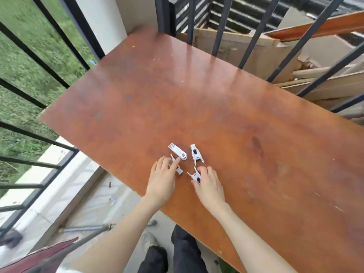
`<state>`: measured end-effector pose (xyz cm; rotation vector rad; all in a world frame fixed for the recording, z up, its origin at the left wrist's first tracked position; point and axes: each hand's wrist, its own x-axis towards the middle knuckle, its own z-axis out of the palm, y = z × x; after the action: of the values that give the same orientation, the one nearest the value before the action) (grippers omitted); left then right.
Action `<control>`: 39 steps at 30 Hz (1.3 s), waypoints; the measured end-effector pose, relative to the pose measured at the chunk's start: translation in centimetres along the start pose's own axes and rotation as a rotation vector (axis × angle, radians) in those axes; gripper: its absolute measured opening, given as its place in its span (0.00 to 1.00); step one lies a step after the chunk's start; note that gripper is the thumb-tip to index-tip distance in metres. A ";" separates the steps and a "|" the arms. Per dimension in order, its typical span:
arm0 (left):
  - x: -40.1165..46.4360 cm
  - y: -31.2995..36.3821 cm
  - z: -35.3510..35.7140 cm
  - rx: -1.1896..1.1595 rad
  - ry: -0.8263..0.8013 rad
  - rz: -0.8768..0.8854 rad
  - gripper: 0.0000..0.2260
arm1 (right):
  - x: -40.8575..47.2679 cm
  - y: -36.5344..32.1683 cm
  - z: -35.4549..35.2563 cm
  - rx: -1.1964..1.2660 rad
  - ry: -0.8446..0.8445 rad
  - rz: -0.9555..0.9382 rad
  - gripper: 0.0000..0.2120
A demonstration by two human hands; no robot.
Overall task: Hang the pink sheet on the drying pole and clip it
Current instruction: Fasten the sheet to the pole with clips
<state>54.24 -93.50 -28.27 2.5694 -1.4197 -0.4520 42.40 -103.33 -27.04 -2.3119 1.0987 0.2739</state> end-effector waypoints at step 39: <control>-31.9 -16.9 -25.2 -0.814 1.221 -1.047 0.04 | -12.5 -46.0 2.5 0.533 -1.175 -0.945 0.11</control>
<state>60.34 -57.41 -3.82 1.9042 0.4659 0.3708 69.61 -70.43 -5.61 -1.4792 -0.4588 0.6991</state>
